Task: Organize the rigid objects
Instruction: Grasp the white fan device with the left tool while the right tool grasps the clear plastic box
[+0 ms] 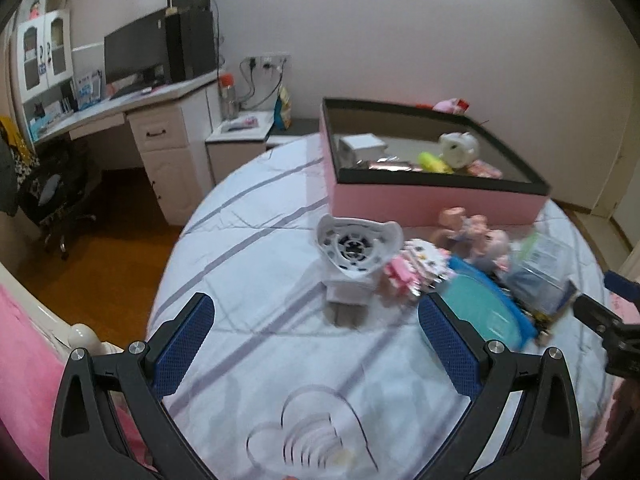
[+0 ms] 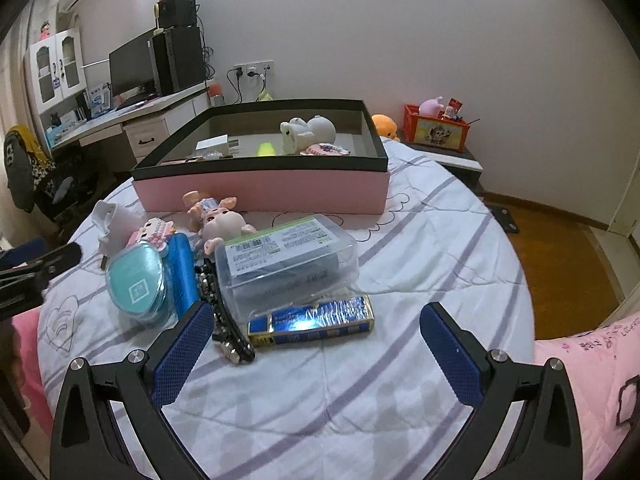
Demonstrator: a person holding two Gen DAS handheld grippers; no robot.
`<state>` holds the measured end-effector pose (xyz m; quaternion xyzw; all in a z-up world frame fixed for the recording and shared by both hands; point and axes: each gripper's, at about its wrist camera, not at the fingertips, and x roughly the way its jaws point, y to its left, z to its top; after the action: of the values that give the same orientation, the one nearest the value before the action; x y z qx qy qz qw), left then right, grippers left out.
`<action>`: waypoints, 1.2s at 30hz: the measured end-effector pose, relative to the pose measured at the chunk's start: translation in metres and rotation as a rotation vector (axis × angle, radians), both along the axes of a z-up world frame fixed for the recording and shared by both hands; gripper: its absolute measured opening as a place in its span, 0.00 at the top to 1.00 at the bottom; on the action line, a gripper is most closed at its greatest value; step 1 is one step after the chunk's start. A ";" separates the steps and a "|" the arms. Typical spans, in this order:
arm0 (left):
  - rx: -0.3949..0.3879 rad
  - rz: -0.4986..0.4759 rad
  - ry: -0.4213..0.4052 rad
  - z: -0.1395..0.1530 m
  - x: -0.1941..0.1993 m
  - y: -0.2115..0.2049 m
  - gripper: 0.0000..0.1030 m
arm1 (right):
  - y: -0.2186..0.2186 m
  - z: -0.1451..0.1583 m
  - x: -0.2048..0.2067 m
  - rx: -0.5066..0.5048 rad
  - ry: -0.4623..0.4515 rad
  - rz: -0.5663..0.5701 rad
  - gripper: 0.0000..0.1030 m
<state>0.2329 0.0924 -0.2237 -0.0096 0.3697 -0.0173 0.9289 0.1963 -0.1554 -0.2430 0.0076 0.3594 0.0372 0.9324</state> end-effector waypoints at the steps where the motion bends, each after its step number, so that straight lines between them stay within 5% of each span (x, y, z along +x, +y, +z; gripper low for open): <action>1: -0.010 -0.001 0.016 -0.004 0.009 0.000 0.00 | 0.000 -0.001 0.003 0.001 0.003 -0.002 0.00; 10: 0.017 -0.010 0.090 -0.020 0.059 -0.007 0.00 | 0.003 -0.009 0.040 -0.035 0.065 0.047 0.00; 16: -0.036 -0.019 0.089 -0.023 0.062 0.001 0.00 | 0.010 -0.013 0.057 -0.029 0.092 0.108 0.00; 22: 0.002 -0.007 0.074 -0.019 0.056 0.004 0.00 | 0.014 -0.023 0.071 -0.012 0.150 0.089 0.00; 34: -0.015 -0.026 0.110 -0.026 0.066 0.003 0.00 | 0.002 -0.025 0.074 0.093 0.114 0.063 0.03; 36: -0.036 -0.037 0.113 -0.027 0.069 0.004 0.09 | -0.003 -0.024 0.073 0.110 0.104 0.056 0.04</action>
<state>0.3021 0.0961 -0.2504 -0.0206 0.4214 -0.0407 0.9057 0.2692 -0.1583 -0.2667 0.0506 0.4047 0.0827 0.9093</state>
